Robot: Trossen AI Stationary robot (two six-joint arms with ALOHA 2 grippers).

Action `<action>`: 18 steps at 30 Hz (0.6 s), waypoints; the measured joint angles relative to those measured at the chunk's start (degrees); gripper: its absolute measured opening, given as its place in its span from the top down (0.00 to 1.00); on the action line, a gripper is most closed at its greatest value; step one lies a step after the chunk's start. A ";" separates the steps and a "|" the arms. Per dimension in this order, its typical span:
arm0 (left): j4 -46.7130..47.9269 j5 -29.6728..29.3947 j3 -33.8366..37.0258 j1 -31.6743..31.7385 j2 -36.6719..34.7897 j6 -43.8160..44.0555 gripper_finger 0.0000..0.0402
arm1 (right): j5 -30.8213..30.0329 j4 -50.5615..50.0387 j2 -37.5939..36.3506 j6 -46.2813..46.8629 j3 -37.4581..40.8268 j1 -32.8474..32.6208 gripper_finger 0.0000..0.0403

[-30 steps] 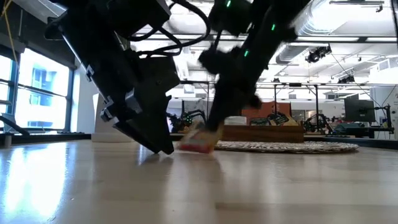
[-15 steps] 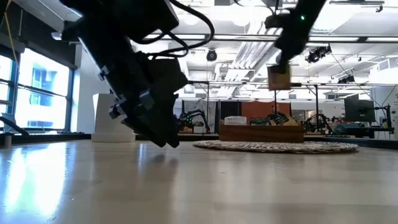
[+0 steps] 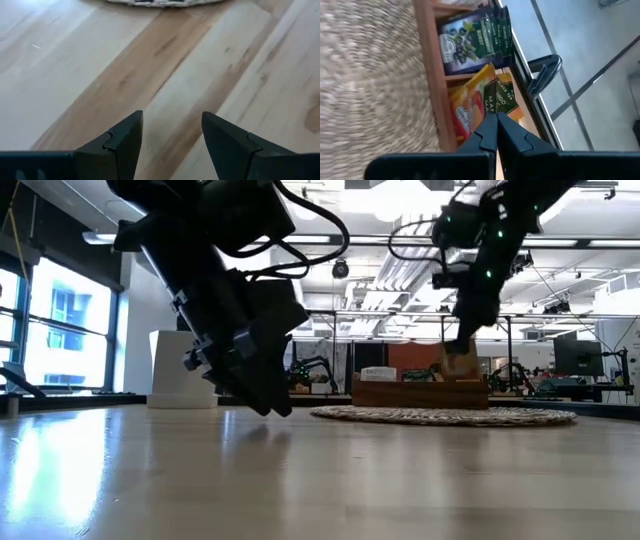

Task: Pick & Place Tea
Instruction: Put the yellow tea bag into the right section of the wooden organizer

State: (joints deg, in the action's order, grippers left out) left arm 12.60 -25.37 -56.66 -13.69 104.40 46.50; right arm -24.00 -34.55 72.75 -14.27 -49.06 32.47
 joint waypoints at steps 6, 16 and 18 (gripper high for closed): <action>0.00 0.73 -0.02 1.34 0.00 -1.25 0.50 | 0.86 7.48 0.00 -2.78 5.70 3.24 1.00; -0.05 1.64 -0.02 1.37 -0.06 -1.27 0.50 | 0.82 10.32 0.00 -4.23 6.99 4.05 0.86; -0.03 1.63 -0.02 1.37 -0.07 -1.27 0.50 | -0.47 10.34 0.00 -4.23 6.99 4.02 0.81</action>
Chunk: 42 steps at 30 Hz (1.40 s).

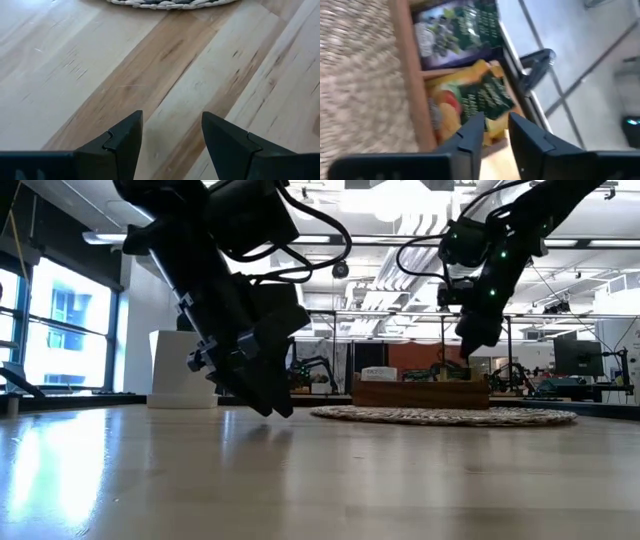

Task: Pick & Place Tea
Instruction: Put the yellow tea bag into the right section of the wooden organizer, then return to Home Position

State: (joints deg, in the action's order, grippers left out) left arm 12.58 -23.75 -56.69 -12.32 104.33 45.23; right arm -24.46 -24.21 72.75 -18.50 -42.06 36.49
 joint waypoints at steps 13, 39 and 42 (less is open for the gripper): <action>15.61 -3.90 0.10 1.61 -12.76 1.13 0.50 | -6.80 -24.04 -0.30 12.86 -16.95 -8.35 0.69; 10.26 -25.49 34.21 -14.87 -76.30 -4.20 0.50 | 47.59 31.70 -55.93 18.63 30.86 -25.64 0.69; 8.22 -27.61 37.08 -15.19 -80.24 -9.03 0.50 | 47.62 31.96 -59.09 18.88 32.58 -25.64 0.69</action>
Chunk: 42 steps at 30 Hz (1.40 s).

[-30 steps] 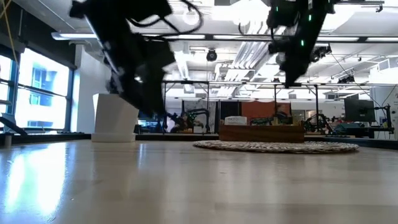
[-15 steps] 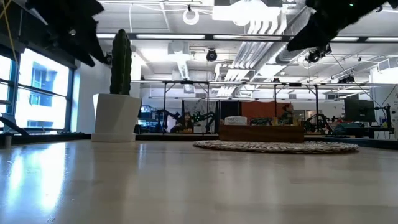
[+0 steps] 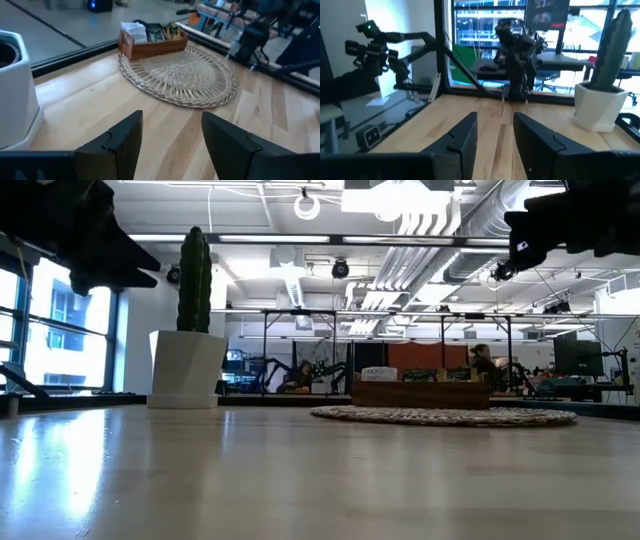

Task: Pick & Place Tea
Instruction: Return to Home Position

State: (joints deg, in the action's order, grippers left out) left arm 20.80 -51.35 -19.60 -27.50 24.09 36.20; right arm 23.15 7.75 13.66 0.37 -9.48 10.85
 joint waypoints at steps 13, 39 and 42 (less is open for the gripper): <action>-3.65 -2.00 12.49 0.08 -12.04 0.19 0.50 | -6.49 0.34 -8.23 4.34 8.90 0.02 0.69; -4.57 6.24 13.45 0.10 -12.63 -8.96 0.50 | -17.49 -5.50 -8.12 7.16 8.94 0.00 0.69; -4.51 7.88 13.47 0.08 -12.62 -8.96 0.50 | -17.48 -5.55 -8.12 7.16 8.94 0.00 0.69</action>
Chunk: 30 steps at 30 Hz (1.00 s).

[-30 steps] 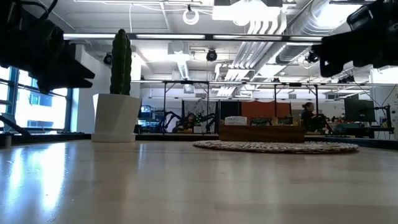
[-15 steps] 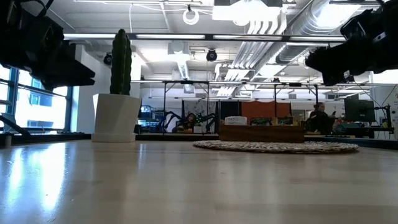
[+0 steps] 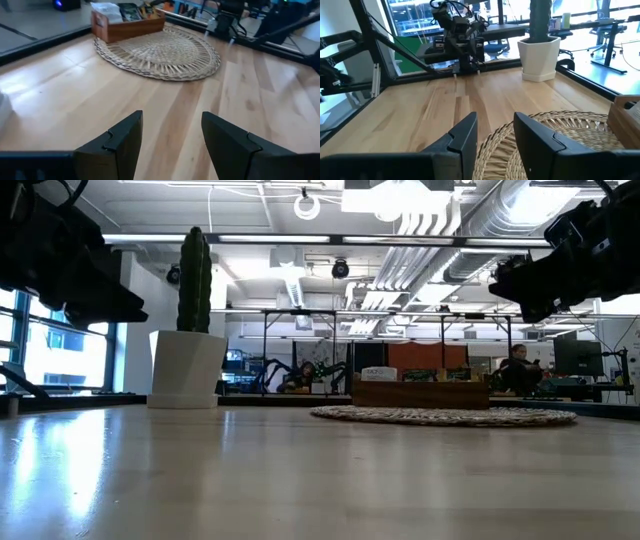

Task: Pick & Place Tea
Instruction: Return to Home Position

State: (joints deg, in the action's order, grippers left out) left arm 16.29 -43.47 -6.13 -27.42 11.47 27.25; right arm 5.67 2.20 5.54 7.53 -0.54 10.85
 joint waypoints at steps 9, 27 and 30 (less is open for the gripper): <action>0.11 2.24 0.04 0.00 0.01 0.04 0.50 | 0.00 -0.12 0.00 -0.02 0.02 0.00 0.69; 0.11 2.43 0.11 0.00 0.03 0.11 0.50 | 0.08 -0.20 0.00 -0.02 0.04 0.00 0.69; 0.11 2.43 0.11 0.00 0.03 0.11 0.50 | 0.07 -0.20 0.00 -0.02 0.04 0.00 0.69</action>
State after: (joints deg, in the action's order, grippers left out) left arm 16.40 -41.04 -6.02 -27.42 11.51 27.35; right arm 5.74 2.00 5.54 7.51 -0.49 10.85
